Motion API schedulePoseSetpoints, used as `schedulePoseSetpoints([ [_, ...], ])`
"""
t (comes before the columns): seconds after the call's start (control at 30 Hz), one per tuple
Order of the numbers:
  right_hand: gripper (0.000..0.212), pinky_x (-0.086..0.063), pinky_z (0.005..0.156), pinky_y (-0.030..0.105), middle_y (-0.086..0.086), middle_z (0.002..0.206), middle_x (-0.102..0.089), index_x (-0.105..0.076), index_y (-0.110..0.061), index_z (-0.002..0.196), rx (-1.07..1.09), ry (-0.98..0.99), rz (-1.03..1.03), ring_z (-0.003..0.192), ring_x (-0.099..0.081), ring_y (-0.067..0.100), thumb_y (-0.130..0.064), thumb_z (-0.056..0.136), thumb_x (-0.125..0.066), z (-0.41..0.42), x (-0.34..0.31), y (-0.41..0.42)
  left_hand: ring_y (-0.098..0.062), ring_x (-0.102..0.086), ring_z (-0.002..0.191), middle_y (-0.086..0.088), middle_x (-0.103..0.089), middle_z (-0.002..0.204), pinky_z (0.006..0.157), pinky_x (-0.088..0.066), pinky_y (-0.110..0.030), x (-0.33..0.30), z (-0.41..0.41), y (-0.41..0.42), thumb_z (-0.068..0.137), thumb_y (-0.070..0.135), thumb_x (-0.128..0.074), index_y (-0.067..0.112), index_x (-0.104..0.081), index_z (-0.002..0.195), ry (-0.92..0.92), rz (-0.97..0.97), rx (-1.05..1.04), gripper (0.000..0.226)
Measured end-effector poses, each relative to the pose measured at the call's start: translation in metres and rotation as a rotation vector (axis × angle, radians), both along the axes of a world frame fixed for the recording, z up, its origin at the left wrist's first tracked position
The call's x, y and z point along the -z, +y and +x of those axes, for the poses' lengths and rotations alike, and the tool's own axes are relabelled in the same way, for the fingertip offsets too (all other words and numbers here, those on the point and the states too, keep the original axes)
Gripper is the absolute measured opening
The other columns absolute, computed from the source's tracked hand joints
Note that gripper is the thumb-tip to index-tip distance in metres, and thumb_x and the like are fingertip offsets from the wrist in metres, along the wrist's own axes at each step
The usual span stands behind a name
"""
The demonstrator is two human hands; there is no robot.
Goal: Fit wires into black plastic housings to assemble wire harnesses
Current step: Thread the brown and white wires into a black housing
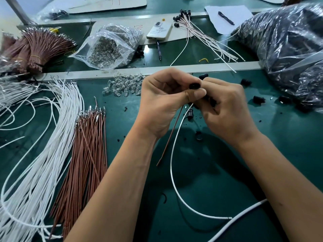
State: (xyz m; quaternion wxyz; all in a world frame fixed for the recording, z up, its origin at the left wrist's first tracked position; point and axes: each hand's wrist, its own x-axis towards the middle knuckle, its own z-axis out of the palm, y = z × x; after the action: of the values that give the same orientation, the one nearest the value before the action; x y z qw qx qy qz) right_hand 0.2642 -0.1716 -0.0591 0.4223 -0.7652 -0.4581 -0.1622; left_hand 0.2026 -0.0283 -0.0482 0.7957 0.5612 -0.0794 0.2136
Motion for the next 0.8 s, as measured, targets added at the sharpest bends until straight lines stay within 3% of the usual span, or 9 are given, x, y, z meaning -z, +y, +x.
schedulePoseSetpoints([
  [0.1,0.028,-0.029,0.062,0.011,-0.024,0.073,-0.041,-0.061,-0.023,0.083,-0.012,0.014,0.002,0.064,-0.044,-0.003,0.002,0.095,-0.065,0.0,0.0,0.001,-0.018,-0.068,0.071,-0.01,-0.072,0.075,0.074,-0.058,-0.029,0.0,0.0,0.0,0.065,-0.024,-0.072,0.002,-0.068,0.074,0.011,-0.002,-0.007,0.027],
  [0.17,0.021,-0.03,0.062,0.012,-0.021,0.074,-0.045,-0.065,-0.016,0.082,0.014,0.014,0.001,0.065,-0.046,-0.003,0.0,0.095,-0.065,0.002,0.001,-0.001,-0.018,-0.069,0.071,-0.009,-0.072,0.075,0.073,-0.058,-0.029,-0.001,0.0,-0.001,0.066,-0.025,-0.072,0.001,-0.067,0.075,0.022,0.005,-0.013,0.028],
  [0.27,0.011,-0.042,0.057,0.032,0.0,0.075,-0.056,-0.071,-0.007,0.087,0.04,0.07,0.036,0.066,-0.055,0.016,-0.009,0.098,-0.067,0.003,0.004,-0.002,-0.016,-0.069,0.074,-0.003,-0.072,0.075,0.074,-0.058,-0.028,-0.002,0.0,0.0,0.067,-0.025,-0.071,0.002,-0.065,0.079,0.015,0.027,-0.012,0.03],
  [0.33,0.012,-0.046,0.055,0.041,0.004,0.081,-0.058,-0.074,-0.004,0.098,0.01,0.118,0.065,0.068,-0.056,0.027,-0.016,0.099,-0.07,0.001,0.003,-0.001,-0.017,-0.068,0.076,-0.001,-0.072,0.076,0.077,-0.058,-0.03,-0.003,0.0,0.001,0.068,-0.023,-0.072,0.002,-0.065,0.081,0.009,0.04,-0.018,0.029],
  [0.57,0.008,-0.05,0.06,0.044,0.008,0.087,-0.065,-0.077,-0.005,0.094,0.023,0.134,0.173,0.078,-0.064,0.022,-0.01,0.096,-0.072,-0.001,0.003,-0.001,-0.027,-0.064,0.086,-0.012,-0.071,0.086,0.082,-0.046,-0.049,-0.004,-0.002,0.005,0.067,-0.013,-0.079,0.005,-0.068,0.083,0.026,0.083,-0.014,0.026],
  [0.7,0.008,-0.052,0.06,0.045,0.007,0.085,-0.065,-0.076,-0.006,0.091,0.033,0.131,0.184,0.075,-0.064,0.023,-0.012,0.097,-0.074,0.001,0.004,-0.001,-0.029,-0.056,0.094,-0.009,-0.07,0.09,0.085,-0.051,-0.037,-0.004,-0.003,0.013,0.068,-0.016,-0.078,0.004,-0.068,0.097,0.021,0.097,0.033,0.037],
  [0.8,0.007,-0.053,0.061,0.04,0.005,0.083,-0.064,-0.073,-0.019,0.093,0.013,0.105,0.203,0.075,-0.064,0.019,-0.014,0.097,-0.075,0.0,0.003,0.0,-0.023,-0.053,0.093,-0.007,-0.069,0.094,0.083,-0.049,-0.035,-0.005,-0.003,0.02,0.067,-0.014,-0.08,0.004,-0.069,0.101,0.037,0.106,0.028,0.04],
])
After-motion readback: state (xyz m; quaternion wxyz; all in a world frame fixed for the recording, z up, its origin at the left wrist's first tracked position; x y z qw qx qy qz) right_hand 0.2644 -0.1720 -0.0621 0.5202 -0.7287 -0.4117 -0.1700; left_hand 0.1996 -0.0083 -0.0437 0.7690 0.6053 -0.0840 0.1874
